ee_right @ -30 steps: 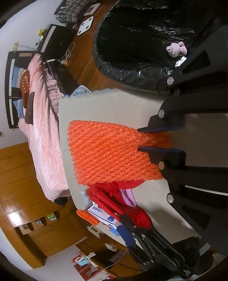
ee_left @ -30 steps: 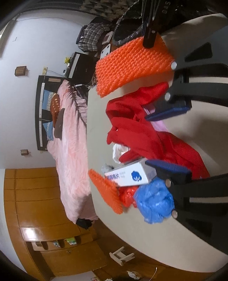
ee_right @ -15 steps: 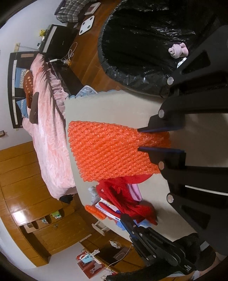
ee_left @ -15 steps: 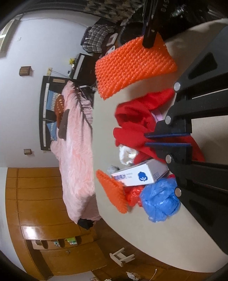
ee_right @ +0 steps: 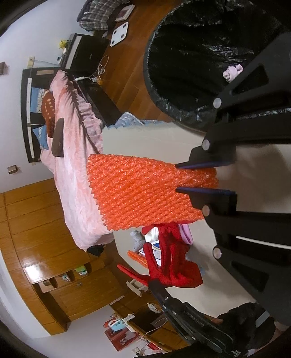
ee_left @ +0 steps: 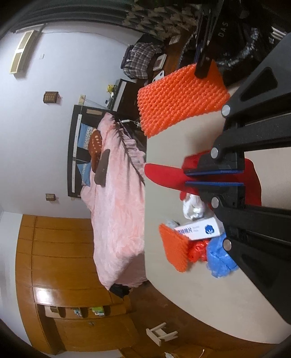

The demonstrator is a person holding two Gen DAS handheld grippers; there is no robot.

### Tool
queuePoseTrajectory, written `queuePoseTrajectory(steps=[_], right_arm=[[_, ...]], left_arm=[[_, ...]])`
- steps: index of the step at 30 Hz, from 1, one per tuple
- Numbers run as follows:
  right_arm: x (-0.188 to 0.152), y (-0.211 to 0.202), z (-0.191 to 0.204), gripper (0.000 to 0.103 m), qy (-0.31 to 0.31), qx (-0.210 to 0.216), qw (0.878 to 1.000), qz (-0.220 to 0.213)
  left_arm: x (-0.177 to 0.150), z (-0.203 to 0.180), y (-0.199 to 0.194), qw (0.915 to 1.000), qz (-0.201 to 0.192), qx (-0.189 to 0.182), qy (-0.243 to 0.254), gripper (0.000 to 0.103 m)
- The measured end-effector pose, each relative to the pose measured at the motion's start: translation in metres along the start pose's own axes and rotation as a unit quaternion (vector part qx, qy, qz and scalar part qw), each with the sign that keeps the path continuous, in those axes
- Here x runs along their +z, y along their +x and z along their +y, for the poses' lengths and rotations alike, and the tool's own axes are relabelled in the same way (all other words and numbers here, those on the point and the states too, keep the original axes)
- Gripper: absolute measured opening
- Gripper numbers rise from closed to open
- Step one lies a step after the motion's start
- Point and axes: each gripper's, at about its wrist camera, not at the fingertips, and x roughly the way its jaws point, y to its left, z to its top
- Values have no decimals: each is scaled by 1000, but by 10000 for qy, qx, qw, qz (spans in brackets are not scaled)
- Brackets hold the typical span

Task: Collect trash
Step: 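Carry both items over the bin and open both tools to drop them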

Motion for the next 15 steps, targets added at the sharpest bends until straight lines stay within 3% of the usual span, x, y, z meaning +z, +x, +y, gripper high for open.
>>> queuePoseTrajectory(steps=[15], right_arm=[[6,-53,-35,14,175,-362,9984,-397]], left_arm=[[24,-53,-9,9980,-167,-583,183,5]])
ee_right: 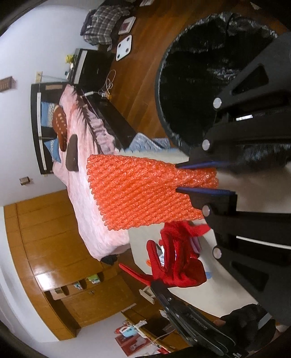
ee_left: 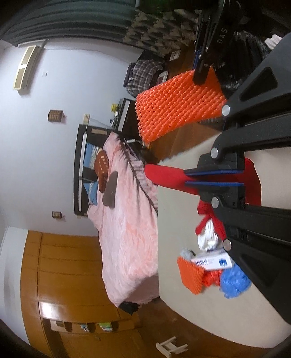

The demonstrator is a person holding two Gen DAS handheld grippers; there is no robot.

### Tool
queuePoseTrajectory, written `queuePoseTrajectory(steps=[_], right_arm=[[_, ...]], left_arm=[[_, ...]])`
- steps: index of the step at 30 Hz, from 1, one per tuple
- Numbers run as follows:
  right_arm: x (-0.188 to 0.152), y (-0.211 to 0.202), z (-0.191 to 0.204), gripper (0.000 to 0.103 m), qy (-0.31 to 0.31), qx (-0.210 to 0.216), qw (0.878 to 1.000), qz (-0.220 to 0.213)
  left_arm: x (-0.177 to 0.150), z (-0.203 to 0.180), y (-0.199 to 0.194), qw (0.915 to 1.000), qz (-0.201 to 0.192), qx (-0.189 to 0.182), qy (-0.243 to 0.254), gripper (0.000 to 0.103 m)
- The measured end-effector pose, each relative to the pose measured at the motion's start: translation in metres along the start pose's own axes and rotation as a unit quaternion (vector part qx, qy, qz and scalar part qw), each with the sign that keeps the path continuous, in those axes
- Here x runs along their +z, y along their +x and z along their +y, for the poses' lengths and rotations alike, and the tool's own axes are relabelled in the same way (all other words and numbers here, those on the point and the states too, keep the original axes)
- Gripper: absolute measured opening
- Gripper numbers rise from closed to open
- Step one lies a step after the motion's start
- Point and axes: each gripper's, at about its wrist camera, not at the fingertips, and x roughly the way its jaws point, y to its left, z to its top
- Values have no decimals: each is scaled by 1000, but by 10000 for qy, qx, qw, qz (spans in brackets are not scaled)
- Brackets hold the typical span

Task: Collect trash
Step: 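Carry both items over the bin and open both tools to drop them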

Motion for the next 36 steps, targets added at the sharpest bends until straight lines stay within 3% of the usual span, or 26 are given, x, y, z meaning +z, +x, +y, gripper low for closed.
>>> queuePoseTrajectory(steps=[11,24,36], right_arm=[[-8,-39,-60,14,297,-585,9977,-166],[-31,-80,-141,14,644,-1413,9875,-283],[-64,-58,-171,18,955,-1583,9827,85]], left_arm=[[16,-77,15,9960,-52,-856,257,5],[34,-185,45,9791,-13,-1989,424,5],[-6,-204,92,9734,786,-2075,577,6]])
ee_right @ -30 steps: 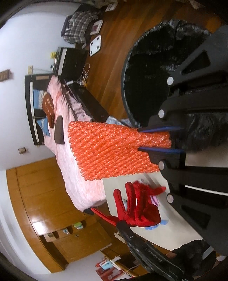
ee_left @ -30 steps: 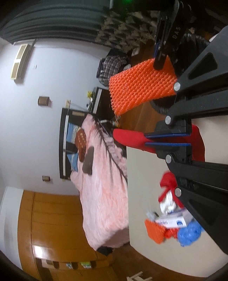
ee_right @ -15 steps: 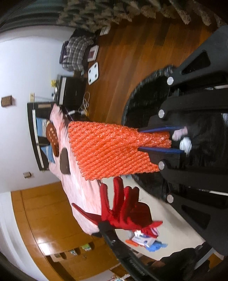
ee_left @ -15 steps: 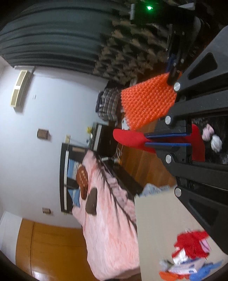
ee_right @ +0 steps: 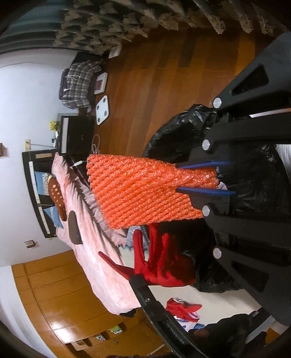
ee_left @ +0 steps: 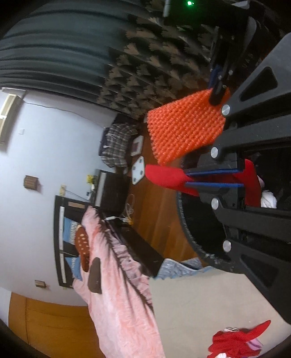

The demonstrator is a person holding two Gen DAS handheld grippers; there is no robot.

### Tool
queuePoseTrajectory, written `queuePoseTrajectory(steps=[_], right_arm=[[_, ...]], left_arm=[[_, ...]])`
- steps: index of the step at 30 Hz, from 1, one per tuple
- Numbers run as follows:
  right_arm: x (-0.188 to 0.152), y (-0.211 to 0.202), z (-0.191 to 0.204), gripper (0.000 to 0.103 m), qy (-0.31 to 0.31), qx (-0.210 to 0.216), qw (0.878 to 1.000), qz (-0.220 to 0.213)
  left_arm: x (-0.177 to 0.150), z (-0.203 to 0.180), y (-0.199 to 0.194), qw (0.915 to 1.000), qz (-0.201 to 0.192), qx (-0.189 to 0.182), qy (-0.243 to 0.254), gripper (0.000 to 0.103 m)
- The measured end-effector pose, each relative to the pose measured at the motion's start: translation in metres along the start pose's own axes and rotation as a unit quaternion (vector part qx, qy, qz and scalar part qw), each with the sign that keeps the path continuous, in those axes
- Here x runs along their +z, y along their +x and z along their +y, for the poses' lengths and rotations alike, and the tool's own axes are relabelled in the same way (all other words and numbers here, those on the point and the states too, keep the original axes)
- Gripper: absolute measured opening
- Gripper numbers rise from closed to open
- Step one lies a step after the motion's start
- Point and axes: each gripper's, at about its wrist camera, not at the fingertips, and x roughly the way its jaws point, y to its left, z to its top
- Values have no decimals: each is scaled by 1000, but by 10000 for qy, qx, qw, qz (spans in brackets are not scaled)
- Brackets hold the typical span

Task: Collect trash
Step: 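Carry both items over the bin and open both tools to drop them, then move both tools back to the pile on the table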

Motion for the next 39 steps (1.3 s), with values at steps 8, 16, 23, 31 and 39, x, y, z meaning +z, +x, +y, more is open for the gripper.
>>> queuePoseTrajectory(steps=[8,16,23,31,39], right_arm=[[-9,10,2,51,26,-176,9997,153],[-7,2,15,94,37,-169,9998,-34],[-4,1,56,94,-275,119,9995,-83],[1,12,119,94,-611,594,9963,-93],[4,26,189,94,-983,1071,9893,-127]], left_arm=[[-11,28,-4,9993,211,251,-205,48],[-20,66,-40,9953,-14,921,-290,81],[-38,103,-84,9877,-156,1511,-370,85],[-65,146,-129,9745,-216,2171,-515,86],[-82,185,-163,9579,-341,2777,-644,86]])
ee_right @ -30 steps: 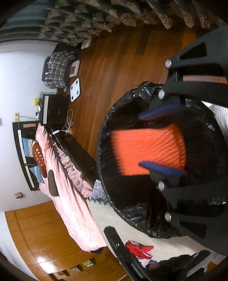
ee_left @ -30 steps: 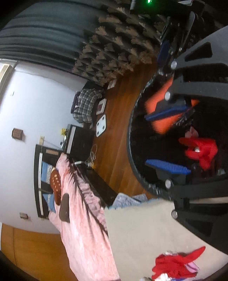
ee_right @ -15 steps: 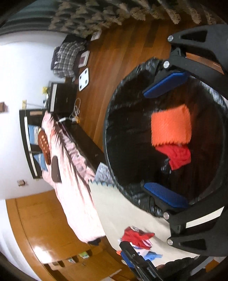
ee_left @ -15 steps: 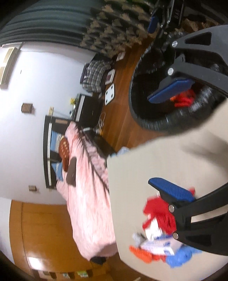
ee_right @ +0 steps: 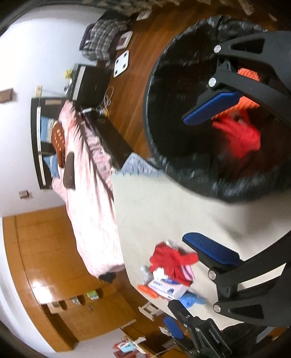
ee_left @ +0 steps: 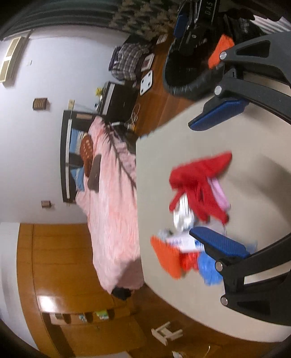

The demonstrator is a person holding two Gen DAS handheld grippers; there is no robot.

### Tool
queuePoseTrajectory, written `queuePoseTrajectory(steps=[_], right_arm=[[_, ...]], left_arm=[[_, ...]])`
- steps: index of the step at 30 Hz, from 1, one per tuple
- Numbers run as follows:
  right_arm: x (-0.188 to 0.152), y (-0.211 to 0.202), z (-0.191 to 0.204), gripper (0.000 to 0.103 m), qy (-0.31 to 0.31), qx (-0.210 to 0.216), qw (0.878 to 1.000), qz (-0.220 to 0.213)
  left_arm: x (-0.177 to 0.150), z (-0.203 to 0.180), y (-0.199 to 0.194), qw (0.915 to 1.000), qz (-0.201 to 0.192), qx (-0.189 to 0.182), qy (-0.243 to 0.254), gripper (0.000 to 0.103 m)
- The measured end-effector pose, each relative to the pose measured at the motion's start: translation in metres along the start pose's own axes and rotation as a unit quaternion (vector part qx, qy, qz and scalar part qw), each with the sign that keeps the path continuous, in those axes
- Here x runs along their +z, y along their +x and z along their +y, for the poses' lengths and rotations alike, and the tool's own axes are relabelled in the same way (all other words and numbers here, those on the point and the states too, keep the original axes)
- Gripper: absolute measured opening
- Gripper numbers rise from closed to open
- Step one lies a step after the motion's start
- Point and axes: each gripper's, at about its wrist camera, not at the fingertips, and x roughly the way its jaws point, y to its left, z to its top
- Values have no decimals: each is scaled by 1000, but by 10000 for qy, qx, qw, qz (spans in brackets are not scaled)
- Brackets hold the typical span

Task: Collect trash
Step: 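Move both tools back to the pile on the table, then grasp the red cloth with the right tool while the left grasps the blue plastic bag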

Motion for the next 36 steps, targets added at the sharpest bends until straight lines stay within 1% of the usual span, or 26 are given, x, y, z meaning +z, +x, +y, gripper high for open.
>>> queuePoseTrajectory(steps=[5,9,11,15,16,22,26,29,31,36], right_arm=[[2,21,30,94,-143,186,9997,39],[0,39,54,94,-373,257,9990,53],[-1,46,62,94,-440,288,9986,76],[-5,66,77,94,-473,360,9981,188],[-6,71,80,94,-481,376,9979,233],[-14,93,99,94,-627,527,9955,484],[-16,103,111,94,-665,615,9943,558],[-12,110,119,93,-656,698,9939,552],[-9,112,123,93,-661,722,9938,529],[1,127,138,93,-678,795,9931,529]], left_arm=[[-7,38,5,9988,27,448,-198,86],[-16,73,15,9955,162,829,-421,86],[-21,84,20,9938,218,965,-498,86],[-30,107,37,9893,486,1196,-678,85],[-33,111,41,9879,561,1265,-702,84],[-44,123,57,9860,752,1237,-830,78],[-47,123,63,9871,832,1088,-826,73],[-48,122,67,9882,883,940,-821,64],[-49,122,70,9887,936,837,-819,57],[-50,125,71,9887,914,736,-933,45]])
